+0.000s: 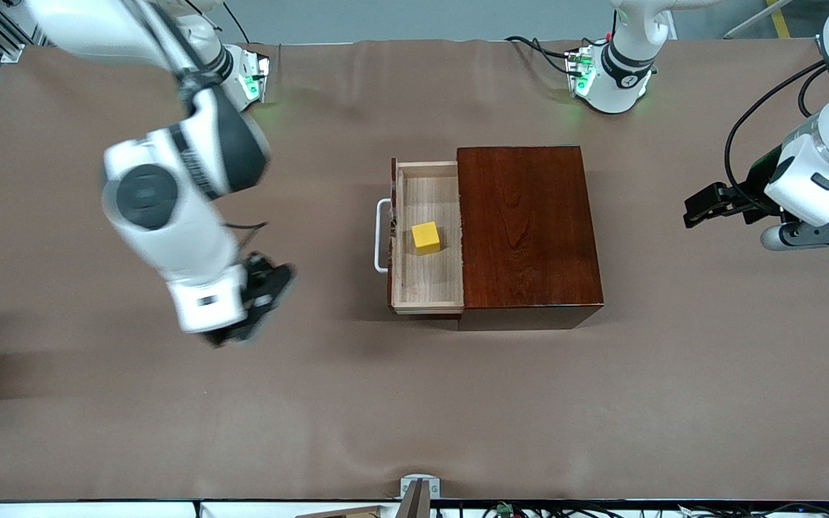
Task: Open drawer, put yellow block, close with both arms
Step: 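Withdraw the right gripper while the left gripper reaches the drawer front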
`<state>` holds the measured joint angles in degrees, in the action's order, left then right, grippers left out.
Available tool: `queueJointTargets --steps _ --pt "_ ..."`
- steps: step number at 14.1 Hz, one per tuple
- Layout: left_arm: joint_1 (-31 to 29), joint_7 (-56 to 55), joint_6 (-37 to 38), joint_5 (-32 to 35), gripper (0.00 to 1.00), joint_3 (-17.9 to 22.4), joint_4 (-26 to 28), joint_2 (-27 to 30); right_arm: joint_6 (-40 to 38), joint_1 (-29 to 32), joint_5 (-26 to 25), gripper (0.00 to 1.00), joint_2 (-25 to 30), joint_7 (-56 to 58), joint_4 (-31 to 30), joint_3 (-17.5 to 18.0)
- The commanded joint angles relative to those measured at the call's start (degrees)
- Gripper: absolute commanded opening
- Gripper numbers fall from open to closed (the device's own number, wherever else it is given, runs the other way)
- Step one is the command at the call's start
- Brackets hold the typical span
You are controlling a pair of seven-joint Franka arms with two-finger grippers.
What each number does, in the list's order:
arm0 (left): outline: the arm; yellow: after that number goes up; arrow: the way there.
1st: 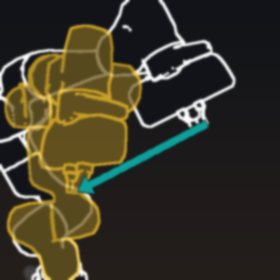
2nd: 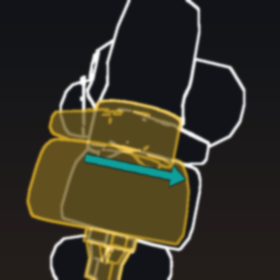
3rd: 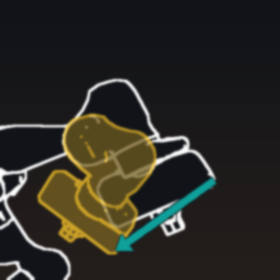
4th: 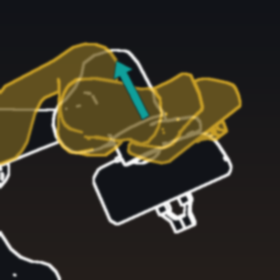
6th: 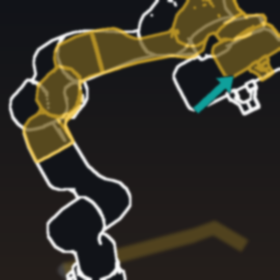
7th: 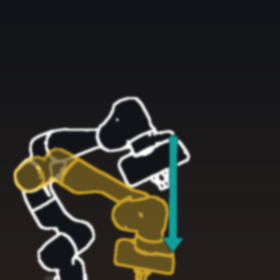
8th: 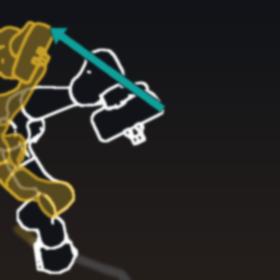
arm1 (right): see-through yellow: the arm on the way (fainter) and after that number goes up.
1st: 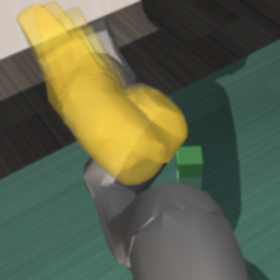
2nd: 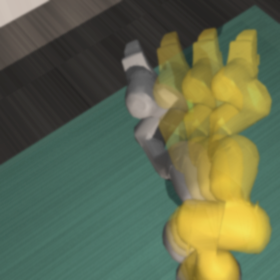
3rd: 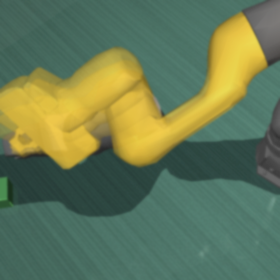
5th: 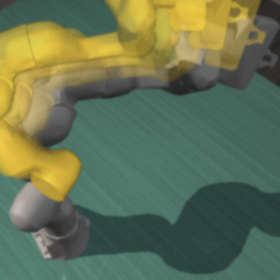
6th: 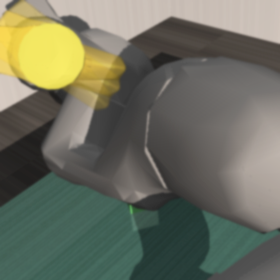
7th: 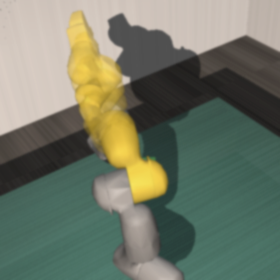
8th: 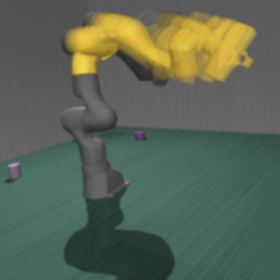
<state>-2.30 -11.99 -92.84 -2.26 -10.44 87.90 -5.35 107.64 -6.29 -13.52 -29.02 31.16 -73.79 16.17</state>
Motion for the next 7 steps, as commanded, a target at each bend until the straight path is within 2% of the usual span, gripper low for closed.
queueJointTargets --steps 1,4,7 --pt "1.0 -0.3 0.0 -0.9 1.0 -3.3 -2.3 1.2 -2.2 6.2 0.9 1.0 2.8 -2.5 -1.5 1.1" --pt "0.9 -0.2 0.6 -0.9 1.0 -10.1 -2.5 1.5 -5.7 11.5 0.9 1.0 5.2 -4.2 -1.6 1.1" --pt "1.2 -0.5 0.5 -0.8 1.0 -18.5 -2.5 1.2 -10.7 13.2 0.9 1.0 8.7 -14.0 -2.5 1.1"
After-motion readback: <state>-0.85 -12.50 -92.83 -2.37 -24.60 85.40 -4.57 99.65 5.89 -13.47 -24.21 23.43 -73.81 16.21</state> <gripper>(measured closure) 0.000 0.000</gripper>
